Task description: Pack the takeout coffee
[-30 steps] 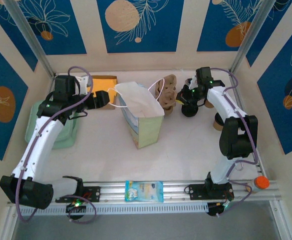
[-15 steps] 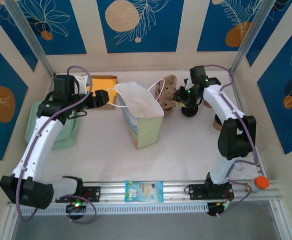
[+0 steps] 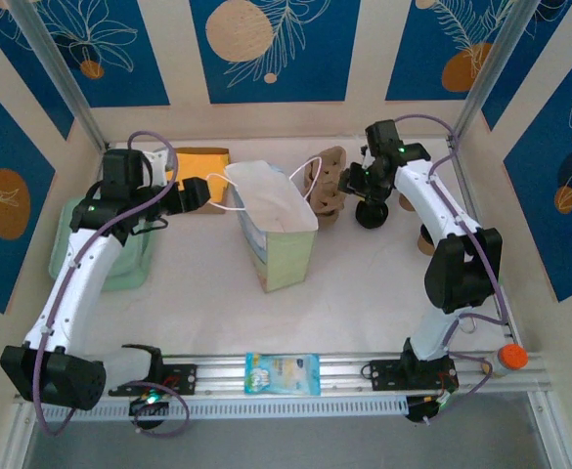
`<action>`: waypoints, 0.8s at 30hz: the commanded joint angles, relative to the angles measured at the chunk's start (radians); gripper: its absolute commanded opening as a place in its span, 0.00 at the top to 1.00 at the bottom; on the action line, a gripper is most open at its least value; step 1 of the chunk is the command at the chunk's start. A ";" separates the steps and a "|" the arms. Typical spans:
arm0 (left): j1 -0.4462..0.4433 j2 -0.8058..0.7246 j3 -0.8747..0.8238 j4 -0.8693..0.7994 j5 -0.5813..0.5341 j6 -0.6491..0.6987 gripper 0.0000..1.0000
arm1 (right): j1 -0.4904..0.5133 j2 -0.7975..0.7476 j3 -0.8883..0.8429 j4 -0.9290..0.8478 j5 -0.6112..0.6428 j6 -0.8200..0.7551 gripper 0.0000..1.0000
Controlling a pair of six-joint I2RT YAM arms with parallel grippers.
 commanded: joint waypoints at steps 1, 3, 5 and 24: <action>0.019 -0.028 -0.002 0.010 0.024 0.011 0.20 | 0.022 -0.010 0.088 -0.056 0.083 -0.025 0.53; 0.023 -0.029 -0.003 0.013 0.026 0.008 0.20 | 0.034 0.021 0.138 -0.077 0.092 -0.033 0.53; 0.026 -0.030 -0.004 0.014 0.025 0.008 0.20 | 0.052 0.063 0.198 -0.105 0.099 -0.042 0.55; 0.084 -0.061 -0.028 0.007 0.045 0.024 0.20 | 0.190 0.401 0.590 -0.297 0.301 -0.084 0.58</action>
